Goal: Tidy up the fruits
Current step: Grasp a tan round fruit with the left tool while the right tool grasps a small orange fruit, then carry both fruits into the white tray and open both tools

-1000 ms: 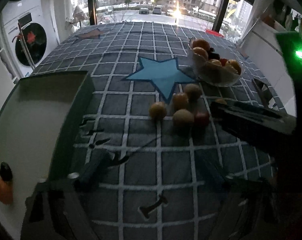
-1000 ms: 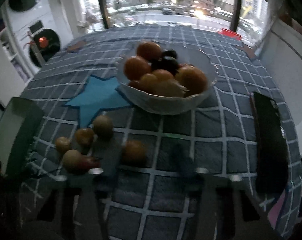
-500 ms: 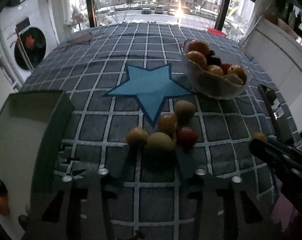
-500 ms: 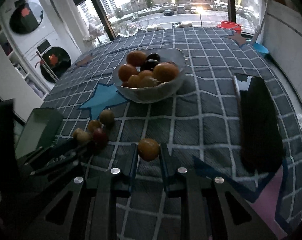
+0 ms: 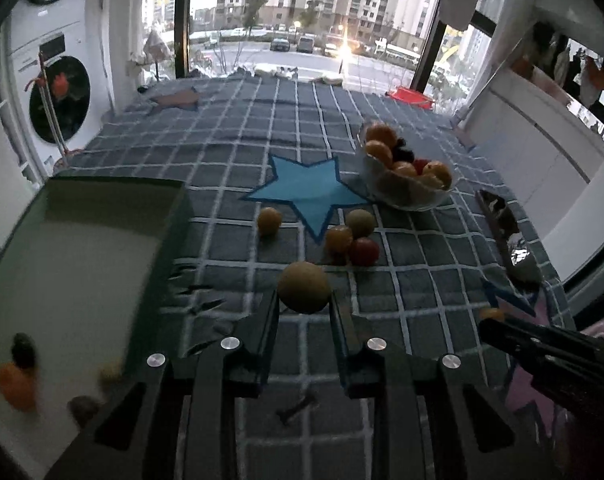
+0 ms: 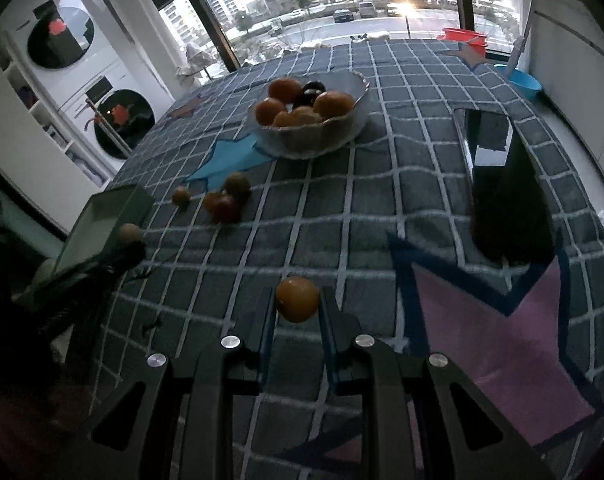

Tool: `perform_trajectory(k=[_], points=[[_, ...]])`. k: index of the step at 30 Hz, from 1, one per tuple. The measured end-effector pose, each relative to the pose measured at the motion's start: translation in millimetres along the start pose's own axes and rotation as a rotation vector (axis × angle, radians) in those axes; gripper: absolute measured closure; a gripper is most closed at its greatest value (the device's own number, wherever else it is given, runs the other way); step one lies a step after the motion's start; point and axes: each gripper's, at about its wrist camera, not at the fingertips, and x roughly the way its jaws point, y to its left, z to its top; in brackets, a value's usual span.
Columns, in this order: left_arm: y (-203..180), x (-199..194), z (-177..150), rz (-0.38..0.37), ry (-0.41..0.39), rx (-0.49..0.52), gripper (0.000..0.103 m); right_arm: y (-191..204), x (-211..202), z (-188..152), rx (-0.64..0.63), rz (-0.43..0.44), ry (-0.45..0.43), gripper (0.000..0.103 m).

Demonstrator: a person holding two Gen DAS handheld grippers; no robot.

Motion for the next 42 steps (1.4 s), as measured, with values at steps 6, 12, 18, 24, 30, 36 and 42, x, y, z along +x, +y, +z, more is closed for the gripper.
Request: perform_trajectory(k=[6,12,18,24,30,36,42], points=[[25,-30,-7,0.048,-0.037,0.012,0.076,22,-4,-9,-0.039,-0.003,0.016,0.079],[65,-51,-17,0.133,-0.068,0.003,0.076,61,-3,-9,-0.098,0.024,0.026,0.079],[108,-58,-28,0.19,-0.074,-0.037,0.076,113,8,-7,-0.187,0.05,0.044,0.079],[143,-60,-37,0.24,-0.078,-0.076,0.076,166,28,-5,-0.239,0.104,0.086,0.079],[153,-54,-43,0.255,-0.071,-0.083,0.076,213,52,2,-0.253,0.157,0.117,0.079],[159,-50,-44,0.259,-0.069,-0.091,0.075,243,71,10,-0.265,0.166,0.137,0.078],[159,-49,-50,0.275,-0.061,-0.065,0.072,251,75,10,-0.265,0.17,0.152,0.031]])
